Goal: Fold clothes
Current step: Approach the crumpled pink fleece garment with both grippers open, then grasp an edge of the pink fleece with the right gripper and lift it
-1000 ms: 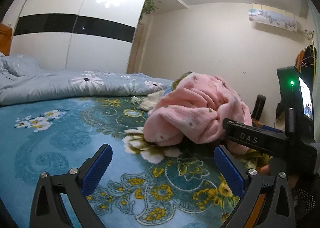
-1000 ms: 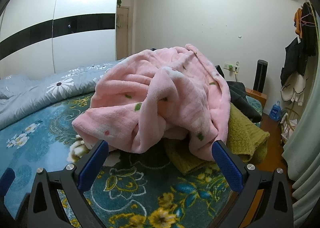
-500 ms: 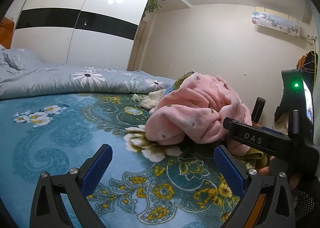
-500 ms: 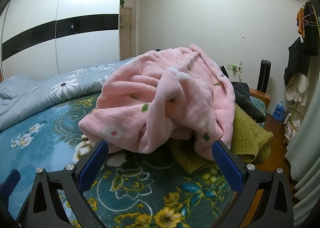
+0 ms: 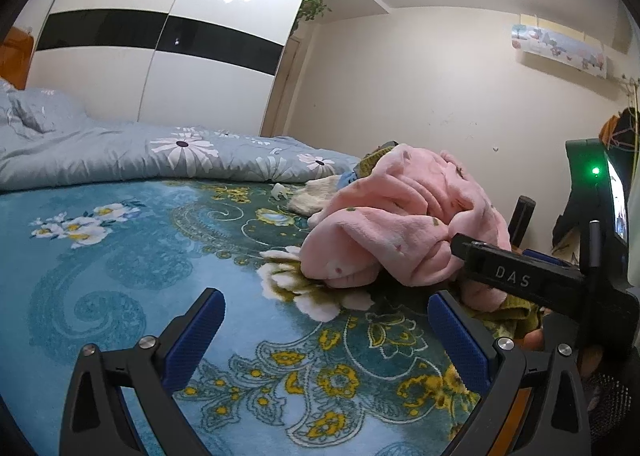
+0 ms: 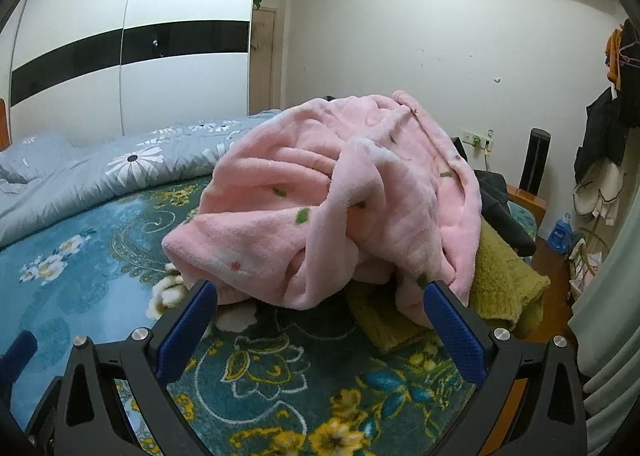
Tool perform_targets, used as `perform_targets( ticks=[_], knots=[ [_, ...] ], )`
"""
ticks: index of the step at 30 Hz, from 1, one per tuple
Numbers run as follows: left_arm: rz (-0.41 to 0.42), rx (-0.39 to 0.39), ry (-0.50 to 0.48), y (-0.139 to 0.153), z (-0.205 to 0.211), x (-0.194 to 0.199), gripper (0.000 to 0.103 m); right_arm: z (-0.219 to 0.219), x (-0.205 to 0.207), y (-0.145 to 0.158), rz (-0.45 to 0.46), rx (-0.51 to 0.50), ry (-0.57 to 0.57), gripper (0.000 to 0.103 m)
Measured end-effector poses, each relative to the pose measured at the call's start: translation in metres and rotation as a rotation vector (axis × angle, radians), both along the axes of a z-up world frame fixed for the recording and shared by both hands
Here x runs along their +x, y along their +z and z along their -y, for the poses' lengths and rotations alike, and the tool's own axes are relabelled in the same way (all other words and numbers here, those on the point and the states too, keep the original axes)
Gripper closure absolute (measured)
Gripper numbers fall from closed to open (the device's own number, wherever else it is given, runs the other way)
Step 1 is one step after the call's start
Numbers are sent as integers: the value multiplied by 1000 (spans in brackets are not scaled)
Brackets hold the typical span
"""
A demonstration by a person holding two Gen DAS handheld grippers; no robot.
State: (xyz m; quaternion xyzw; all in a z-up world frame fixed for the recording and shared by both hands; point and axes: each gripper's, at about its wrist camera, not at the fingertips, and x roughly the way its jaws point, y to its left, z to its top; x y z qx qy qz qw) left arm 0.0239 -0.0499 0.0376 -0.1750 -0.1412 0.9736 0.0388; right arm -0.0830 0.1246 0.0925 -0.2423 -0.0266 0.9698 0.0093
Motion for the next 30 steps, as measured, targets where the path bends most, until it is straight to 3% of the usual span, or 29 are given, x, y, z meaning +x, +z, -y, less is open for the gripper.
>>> perform_targets(
  ticks=[4,8,12,14,16,18,19,20,25,30],
  knots=[
    [2,15,10,0,5,0,0,-5,-12,15,-36,-24,18,0],
    [6,30,18,-2,8,0,0,-8,-37,32,-53,17,20,0],
    [11,43,28,-2,13,0,0,-12,-72,34,8,75,-23,0],
    [11,54,32,-3,16,0,0,-24,-87,30,74,21,-41,3],
    [11,70,38,-3,20,1,0,-37,-93,26,125,-48,-50,27],
    [11,88,43,-4,24,1,0,-49,-97,21,180,-104,-63,64],
    [11,97,45,-4,26,2,0,-54,-98,19,204,-133,-60,74],
    [10,106,47,-4,28,3,0,-58,-99,18,226,-163,-54,94],
    [0,147,65,-3,40,6,0,-58,-80,47,232,-314,79,98],
    [-18,192,112,-1,61,13,0,-14,-43,115,163,-425,391,99]
  ],
)
